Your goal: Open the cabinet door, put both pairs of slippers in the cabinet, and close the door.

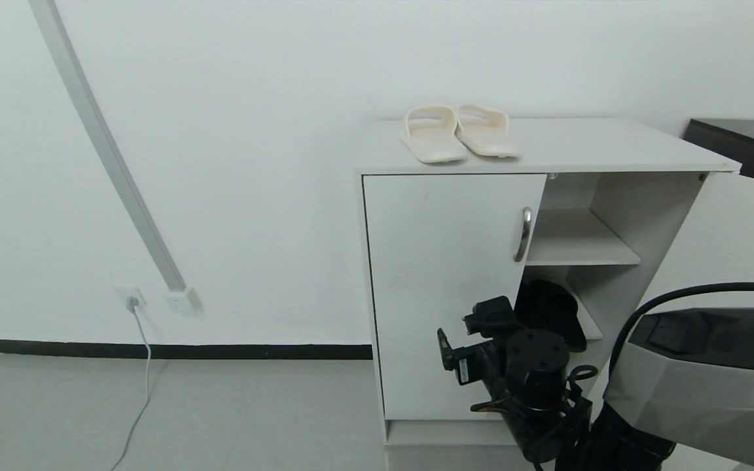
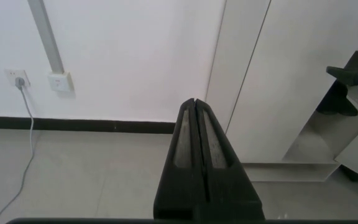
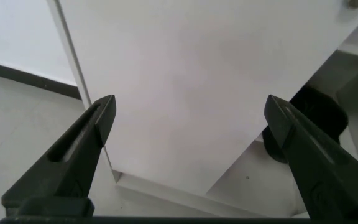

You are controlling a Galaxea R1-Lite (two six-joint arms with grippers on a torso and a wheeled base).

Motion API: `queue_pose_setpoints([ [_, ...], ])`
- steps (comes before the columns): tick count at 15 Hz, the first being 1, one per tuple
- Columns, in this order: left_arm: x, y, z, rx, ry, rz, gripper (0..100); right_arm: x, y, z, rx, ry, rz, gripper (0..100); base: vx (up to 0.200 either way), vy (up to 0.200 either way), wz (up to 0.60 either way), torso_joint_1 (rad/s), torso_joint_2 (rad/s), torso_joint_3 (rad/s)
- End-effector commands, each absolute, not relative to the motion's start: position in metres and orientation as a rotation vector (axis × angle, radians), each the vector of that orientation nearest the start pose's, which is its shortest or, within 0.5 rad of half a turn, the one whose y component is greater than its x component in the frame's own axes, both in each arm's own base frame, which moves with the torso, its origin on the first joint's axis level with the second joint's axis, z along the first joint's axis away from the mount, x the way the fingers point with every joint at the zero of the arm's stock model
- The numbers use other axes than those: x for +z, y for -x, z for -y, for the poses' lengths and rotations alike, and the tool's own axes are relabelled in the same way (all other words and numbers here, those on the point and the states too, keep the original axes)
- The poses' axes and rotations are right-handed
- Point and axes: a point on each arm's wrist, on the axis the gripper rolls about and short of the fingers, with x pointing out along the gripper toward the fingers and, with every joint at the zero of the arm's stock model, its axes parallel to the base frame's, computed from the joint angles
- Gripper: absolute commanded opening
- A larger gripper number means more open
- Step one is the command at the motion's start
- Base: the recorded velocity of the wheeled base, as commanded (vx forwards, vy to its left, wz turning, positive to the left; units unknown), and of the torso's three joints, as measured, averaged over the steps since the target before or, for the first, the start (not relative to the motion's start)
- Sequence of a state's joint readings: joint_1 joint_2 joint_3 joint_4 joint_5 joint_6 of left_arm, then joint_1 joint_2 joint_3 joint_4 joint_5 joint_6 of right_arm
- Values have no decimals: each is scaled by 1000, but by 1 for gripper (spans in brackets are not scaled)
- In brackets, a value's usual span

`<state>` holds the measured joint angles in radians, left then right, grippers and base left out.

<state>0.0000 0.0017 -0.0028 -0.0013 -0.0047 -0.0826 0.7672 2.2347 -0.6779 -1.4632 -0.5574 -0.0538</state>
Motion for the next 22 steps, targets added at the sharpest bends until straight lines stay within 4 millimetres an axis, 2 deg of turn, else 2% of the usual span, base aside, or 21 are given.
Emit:
queue_pose_setpoints([
  [1,77,23,0,-5,83,1,0,52,-268,-242,211,113,-71,100,0,0,0,139,-471,-325],
  [10,77,23,0,-5,83,1,0,52,-268,-242,211,114,-72,100,0,0,0,175,-492,-314],
  [22,77,23,0,-3,83,1,0,52,-270,-241,206,112,-70,100,0,0,0,240,-560,-320],
])
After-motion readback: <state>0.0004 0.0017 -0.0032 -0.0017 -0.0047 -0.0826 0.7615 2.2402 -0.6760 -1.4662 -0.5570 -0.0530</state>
